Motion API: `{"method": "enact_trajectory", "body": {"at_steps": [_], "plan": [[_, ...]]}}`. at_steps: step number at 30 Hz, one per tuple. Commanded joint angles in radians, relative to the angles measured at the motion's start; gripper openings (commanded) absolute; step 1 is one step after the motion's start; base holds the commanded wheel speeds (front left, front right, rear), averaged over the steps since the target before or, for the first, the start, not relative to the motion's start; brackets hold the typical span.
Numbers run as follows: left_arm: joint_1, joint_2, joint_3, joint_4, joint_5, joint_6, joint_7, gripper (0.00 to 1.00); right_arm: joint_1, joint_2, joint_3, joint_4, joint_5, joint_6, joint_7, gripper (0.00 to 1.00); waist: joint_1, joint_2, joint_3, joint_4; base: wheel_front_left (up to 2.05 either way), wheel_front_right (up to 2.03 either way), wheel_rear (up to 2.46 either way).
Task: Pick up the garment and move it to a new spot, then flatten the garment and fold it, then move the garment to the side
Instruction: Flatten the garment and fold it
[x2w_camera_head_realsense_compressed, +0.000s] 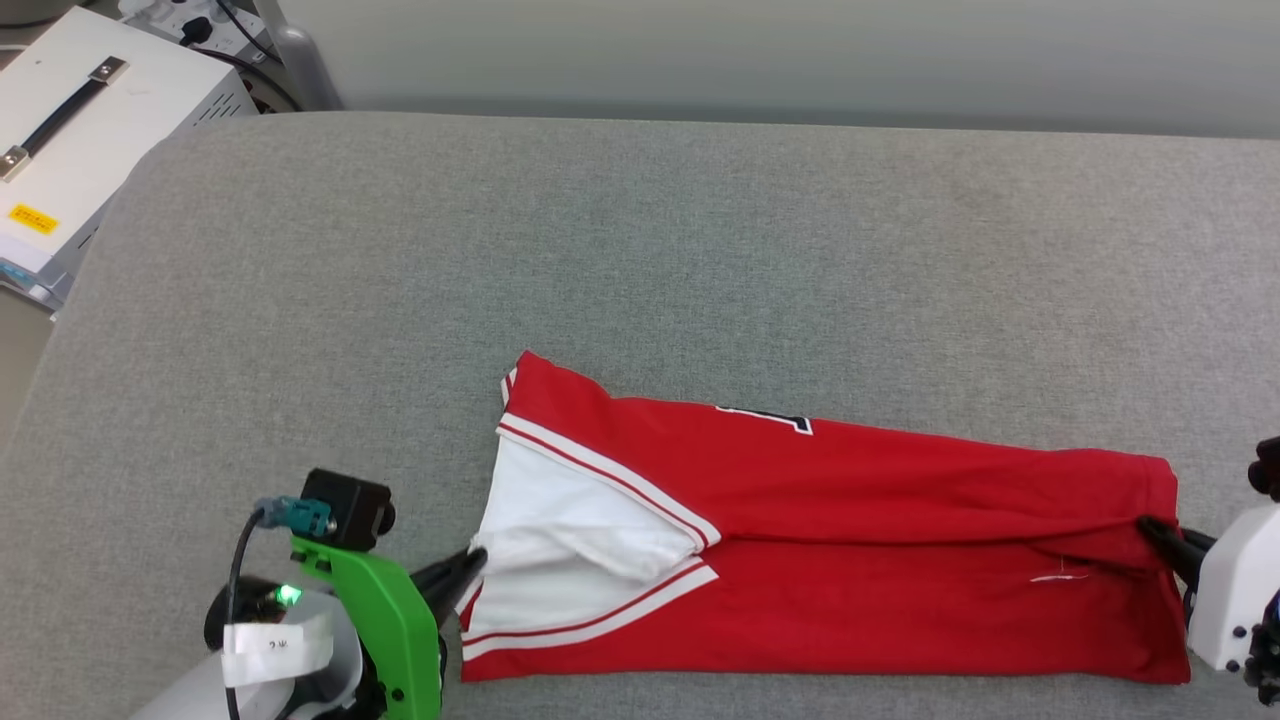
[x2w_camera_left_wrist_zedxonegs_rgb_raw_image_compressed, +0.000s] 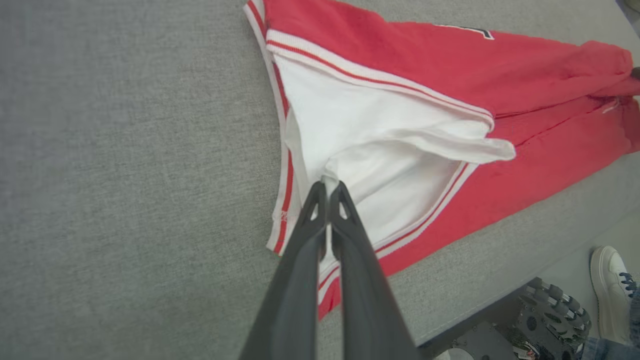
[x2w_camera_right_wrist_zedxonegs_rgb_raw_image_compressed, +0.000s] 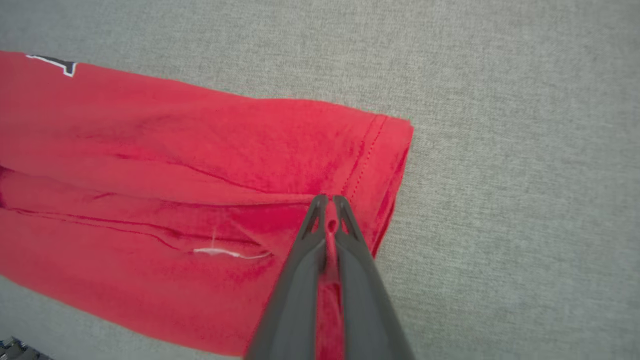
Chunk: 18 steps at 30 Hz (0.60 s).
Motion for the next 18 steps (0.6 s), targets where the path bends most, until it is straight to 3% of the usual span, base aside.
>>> {"method": "enact_trajectory", "body": {"at_steps": [1, 12, 13, 14, 15, 18], "plan": [[0.02, -0.008, -0.004, 0.013, -0.008, 0.004, -0.006, 0.0, 0.017, -0.01, 0.005, -0.005, 0.011, -0.001, 0.004, 0.0, 0.0001, 0.012, -0.002, 0.001, 0.0, 0.0, 0.0], [0.042, -0.049, -0.051, 0.106, -0.002, -0.037, -0.016, 0.0, 0.049, -0.056, 0.063, 0.002, -0.011, -0.001, -0.01, 0.01, 0.0001, 0.012, -0.008, 0.002, 0.0, 0.0, 0.0], [0.042, -0.052, -0.054, 0.111, 0.0, -0.039, -0.016, 0.03, 0.049, -0.056, 0.069, 0.003, -0.01, -0.001, -0.015, 0.3, 0.0001, 0.012, -0.008, 0.002, 0.0, 0.0, 0.0], [0.041, -0.054, -0.057, 0.117, 0.006, -0.04, -0.02, 0.67, 0.05, -0.054, 0.072, 0.005, -0.006, -0.001, -0.022, 1.0, 0.0001, 0.012, -0.009, 0.002, 0.0, 0.0, 0.0], [0.04, -0.057, -0.06, 0.123, 0.012, -0.039, -0.024, 1.0, 0.05, -0.053, 0.075, 0.006, -0.003, -0.001, -0.026, 1.0, 0.0001, 0.012, -0.011, 0.002, 0.0, 0.0, 0.0], [0.041, -0.066, -0.063, 0.143, 0.027, -0.038, -0.047, 1.0, 0.056, -0.056, 0.089, 0.009, 0.0, -0.001, -0.032, 1.0, 0.0001, 0.012, -0.025, 0.001, 0.0, 0.0, 0.0]]}}
